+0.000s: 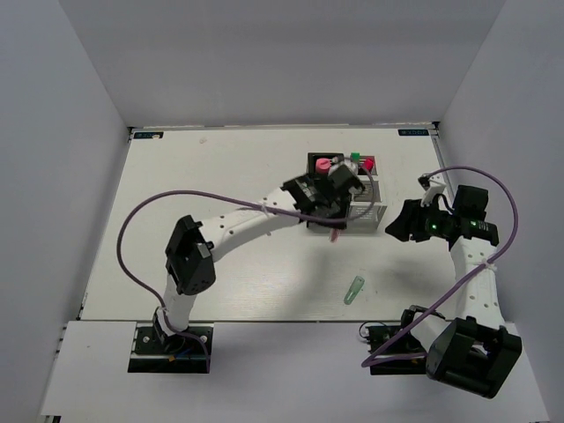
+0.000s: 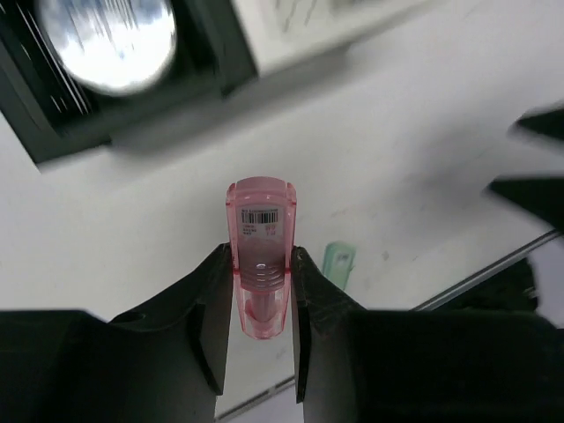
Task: Sort the stationery into containers
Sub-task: Place the stationery into the container
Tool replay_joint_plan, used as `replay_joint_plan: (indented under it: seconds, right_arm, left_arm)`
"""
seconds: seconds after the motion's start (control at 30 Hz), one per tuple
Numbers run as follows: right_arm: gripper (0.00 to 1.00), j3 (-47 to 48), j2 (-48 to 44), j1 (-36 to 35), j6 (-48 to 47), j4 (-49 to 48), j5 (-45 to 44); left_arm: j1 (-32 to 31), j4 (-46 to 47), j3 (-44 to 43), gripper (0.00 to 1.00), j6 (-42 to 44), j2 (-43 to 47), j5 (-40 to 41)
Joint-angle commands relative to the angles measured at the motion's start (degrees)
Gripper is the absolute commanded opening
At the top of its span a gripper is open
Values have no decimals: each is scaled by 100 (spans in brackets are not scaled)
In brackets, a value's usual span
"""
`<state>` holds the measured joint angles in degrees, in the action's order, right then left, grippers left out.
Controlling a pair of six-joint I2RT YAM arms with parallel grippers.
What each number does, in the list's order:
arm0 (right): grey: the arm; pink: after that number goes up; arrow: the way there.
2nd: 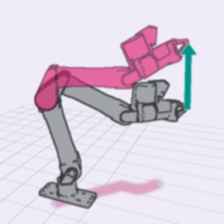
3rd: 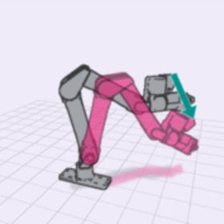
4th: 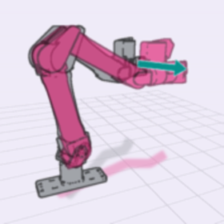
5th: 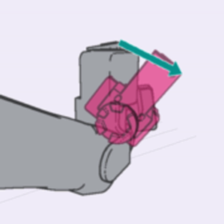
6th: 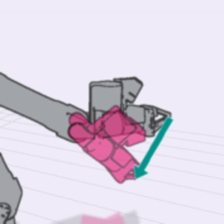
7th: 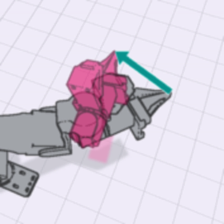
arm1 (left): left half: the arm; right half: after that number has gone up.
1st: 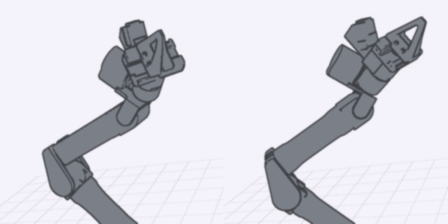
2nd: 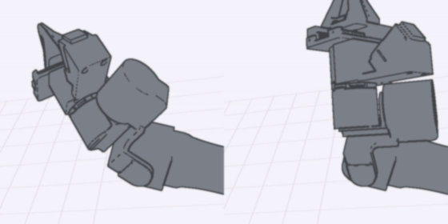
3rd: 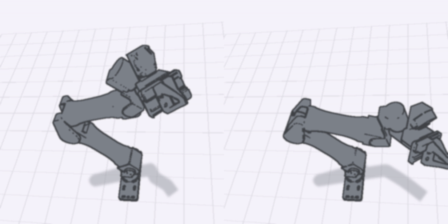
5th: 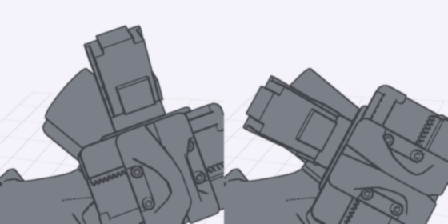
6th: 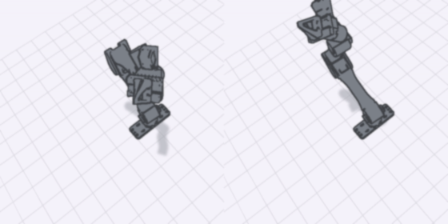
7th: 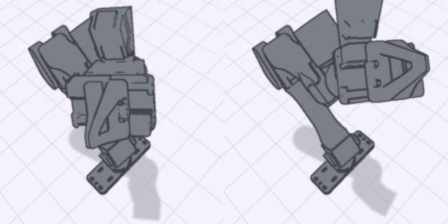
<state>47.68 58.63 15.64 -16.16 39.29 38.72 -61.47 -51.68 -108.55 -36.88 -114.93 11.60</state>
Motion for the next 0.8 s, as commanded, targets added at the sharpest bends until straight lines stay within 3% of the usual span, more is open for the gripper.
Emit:
replay_joint_plan:
  seconds: [0.0, 0.07, 0.1, 0.27, 0.33, 0.63, 0.77]
  right_arm:
    - [50, -48, -132, 45, -404, 289, 812]
    - [38, -75, -141, 53, -466, 281, 1066]
    - [27, -92, -141, 62, -536, 299, 1120]
    - [15, -119, -98, 80, -843, 413, 1444]
    - [0, -92, -54, 89, -1133, 615, 1629]
    - [0, 171, 377, 264, -2997, 1915, 2755]
    - [10, 197, 403, 326, -3418, 2205, 2939]
  left_arm:
    - [285, 780, -359, 1, 664, 323, -648]
    - [529, 1202, -499, 1, 770, 218, -921]
    - [575, 1744, -492, 1, 866, 156, -1488]
    - [856, 2934, -597, 1, 1060, -160, -2512]
    - [856, 3627, -527, 1, 1209, -292, -2600]
    - [1005, 4491, -675, 1, 1517, -942, -2276]
    - [1085, 4711, -667, 1, 1518, -1197, -2136]
